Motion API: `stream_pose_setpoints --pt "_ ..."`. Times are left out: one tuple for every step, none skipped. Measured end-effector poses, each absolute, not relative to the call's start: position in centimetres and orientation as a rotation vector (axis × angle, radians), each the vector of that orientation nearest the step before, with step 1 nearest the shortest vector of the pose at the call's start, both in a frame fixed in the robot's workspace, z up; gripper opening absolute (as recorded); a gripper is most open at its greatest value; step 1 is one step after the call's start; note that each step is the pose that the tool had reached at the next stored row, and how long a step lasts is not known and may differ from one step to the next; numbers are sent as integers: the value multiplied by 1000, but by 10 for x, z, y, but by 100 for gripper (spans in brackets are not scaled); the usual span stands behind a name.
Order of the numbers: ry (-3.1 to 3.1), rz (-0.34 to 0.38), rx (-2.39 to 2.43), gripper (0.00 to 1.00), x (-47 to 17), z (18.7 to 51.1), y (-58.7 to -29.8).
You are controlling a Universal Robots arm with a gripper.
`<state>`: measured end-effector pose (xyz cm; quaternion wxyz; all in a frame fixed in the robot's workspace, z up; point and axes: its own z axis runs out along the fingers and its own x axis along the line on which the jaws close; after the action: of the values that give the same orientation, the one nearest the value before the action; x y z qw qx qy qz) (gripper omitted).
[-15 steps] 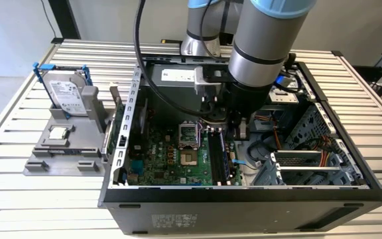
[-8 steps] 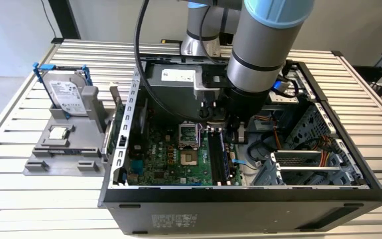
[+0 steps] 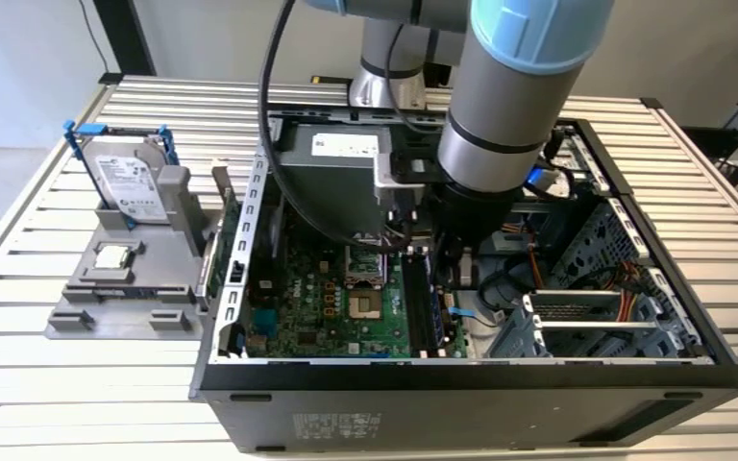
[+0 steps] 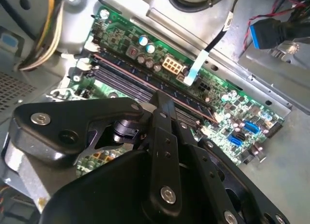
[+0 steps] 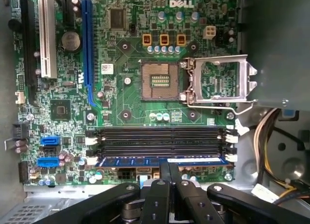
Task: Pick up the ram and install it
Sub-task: 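Press down the ram until it locks into place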
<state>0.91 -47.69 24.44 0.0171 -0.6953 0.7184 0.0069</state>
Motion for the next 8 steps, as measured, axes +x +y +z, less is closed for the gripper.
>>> stream_pose_setpoints --pt "2233 22 -2161 0 9 243 -477" --pt "2233 21 -2161 0 9 241 -477" --pt "2233 21 -2161 0 9 239 -477" --pt "2233 21 -2161 0 9 237 -477" --pt "2233 21 -2161 0 9 235 -477" --pt "2233 21 -2161 0 9 234 -477" --pt "2233 21 -2161 0 9 232 -477" --pt "2233 21 -2161 0 9 230 -477"
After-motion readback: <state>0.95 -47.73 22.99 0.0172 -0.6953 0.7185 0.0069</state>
